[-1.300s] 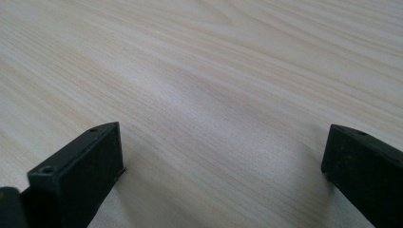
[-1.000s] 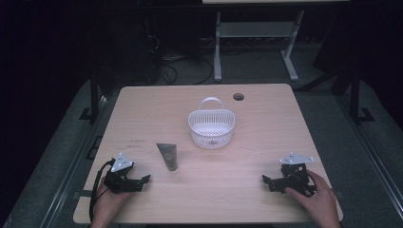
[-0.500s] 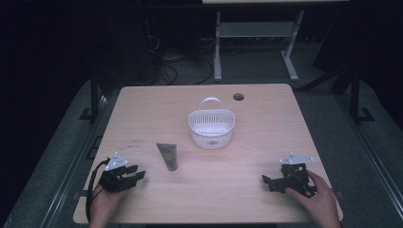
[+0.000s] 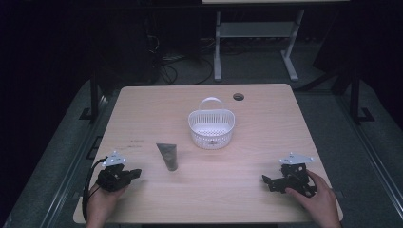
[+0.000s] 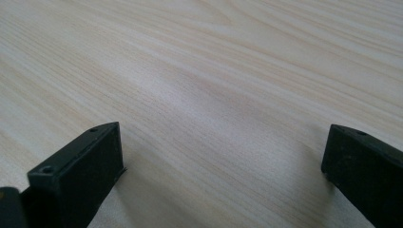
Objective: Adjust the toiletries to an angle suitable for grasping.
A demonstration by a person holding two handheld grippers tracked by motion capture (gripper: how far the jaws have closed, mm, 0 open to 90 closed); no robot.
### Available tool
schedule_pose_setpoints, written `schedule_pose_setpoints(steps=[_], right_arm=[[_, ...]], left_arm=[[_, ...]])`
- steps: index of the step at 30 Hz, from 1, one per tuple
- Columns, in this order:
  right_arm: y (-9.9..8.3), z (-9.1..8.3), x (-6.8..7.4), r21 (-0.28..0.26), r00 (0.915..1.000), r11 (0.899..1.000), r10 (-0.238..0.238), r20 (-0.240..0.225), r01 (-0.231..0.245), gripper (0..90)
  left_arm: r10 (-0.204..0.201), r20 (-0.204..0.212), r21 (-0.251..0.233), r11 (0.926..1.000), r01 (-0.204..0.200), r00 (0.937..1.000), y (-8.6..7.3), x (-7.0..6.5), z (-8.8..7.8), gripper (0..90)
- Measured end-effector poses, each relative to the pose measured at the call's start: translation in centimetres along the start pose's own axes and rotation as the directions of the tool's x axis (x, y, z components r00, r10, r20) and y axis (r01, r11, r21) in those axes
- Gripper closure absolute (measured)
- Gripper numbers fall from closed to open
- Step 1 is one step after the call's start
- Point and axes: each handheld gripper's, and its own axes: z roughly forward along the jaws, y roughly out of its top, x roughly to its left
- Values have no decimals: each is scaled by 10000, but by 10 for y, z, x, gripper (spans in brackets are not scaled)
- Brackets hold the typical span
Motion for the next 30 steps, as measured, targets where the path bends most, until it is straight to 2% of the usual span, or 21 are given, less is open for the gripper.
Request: schedule_pose_setpoints(steps=[10, 30], right_arm=[[0, 0, 0, 0, 10000, 10000, 1, 0, -1, 0], [0, 0, 0, 7, 10000, 10000, -1, 3, 1, 0]], left_arm=[[388, 359, 144, 9991, -393, 9986, 12, -7, -9, 897], [779, 846, -336, 9966, -753, 9934, 44, -16, -27, 898]])
